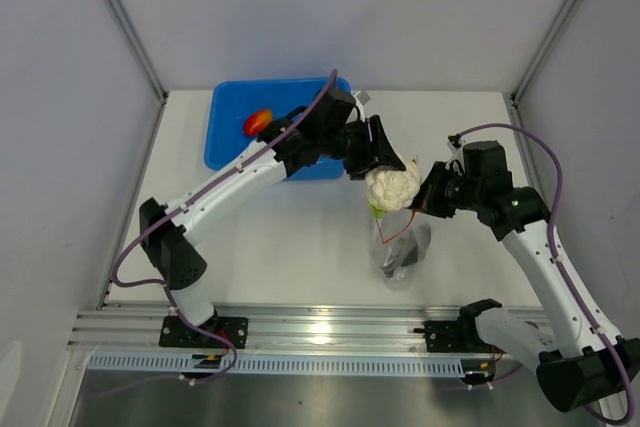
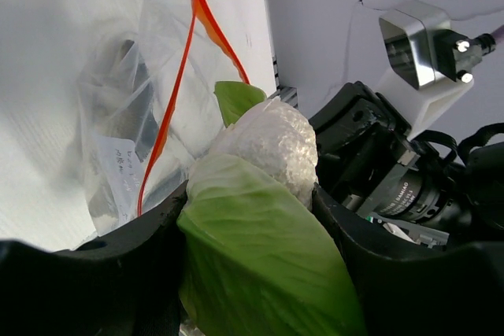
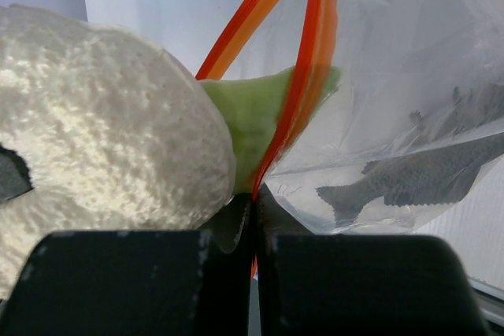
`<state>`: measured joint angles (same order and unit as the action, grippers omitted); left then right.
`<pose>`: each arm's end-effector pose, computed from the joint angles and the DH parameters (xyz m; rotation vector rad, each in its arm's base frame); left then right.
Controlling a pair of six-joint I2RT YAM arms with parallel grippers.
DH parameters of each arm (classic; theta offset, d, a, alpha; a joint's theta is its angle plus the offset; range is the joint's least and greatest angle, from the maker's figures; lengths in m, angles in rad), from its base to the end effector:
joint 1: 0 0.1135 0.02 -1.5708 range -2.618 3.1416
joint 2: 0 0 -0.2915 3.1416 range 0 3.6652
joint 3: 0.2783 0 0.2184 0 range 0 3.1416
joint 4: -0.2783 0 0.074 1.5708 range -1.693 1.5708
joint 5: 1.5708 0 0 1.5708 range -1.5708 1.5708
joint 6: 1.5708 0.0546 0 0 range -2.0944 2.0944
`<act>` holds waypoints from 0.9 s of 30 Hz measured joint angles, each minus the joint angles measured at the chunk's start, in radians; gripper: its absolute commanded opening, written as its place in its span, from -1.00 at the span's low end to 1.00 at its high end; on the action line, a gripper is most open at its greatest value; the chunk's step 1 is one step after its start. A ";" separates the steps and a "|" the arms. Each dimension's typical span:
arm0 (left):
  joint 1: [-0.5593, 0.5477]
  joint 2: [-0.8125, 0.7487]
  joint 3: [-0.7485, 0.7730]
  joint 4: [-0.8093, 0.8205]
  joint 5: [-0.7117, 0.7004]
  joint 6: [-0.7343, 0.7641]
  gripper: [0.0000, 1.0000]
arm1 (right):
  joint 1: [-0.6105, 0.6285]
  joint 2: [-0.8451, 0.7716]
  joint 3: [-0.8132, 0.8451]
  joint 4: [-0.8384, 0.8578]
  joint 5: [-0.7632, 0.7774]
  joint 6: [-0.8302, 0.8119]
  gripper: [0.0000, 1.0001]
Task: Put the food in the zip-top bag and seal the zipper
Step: Place the fake vegetable in the zipper food storage bag.
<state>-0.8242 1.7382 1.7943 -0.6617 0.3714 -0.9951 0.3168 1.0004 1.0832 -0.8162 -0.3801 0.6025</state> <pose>0.2419 -0.2906 0.4015 0.0318 2.5116 -1.3221 0.1453 0.0690 0.3525 0.1386 2.4088 0.8891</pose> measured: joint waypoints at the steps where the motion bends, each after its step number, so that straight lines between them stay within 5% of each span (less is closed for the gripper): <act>1: 0.000 -0.003 -0.002 0.006 0.002 -0.001 -0.99 | 0.000 0.000 0.000 0.000 0.002 0.000 -1.00; 17: 0.009 -0.056 -0.194 0.225 0.087 -0.087 -0.99 | -0.021 0.007 0.000 -0.030 0.008 0.055 -1.00; 27: 0.009 -0.028 -0.151 0.134 0.016 -0.029 -0.99 | -0.038 0.007 0.013 -0.039 -0.003 0.090 -1.00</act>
<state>-0.8150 1.7103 1.6436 -0.5282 0.3874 -1.0237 0.2790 1.0077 1.0962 -0.8547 -0.3828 0.6930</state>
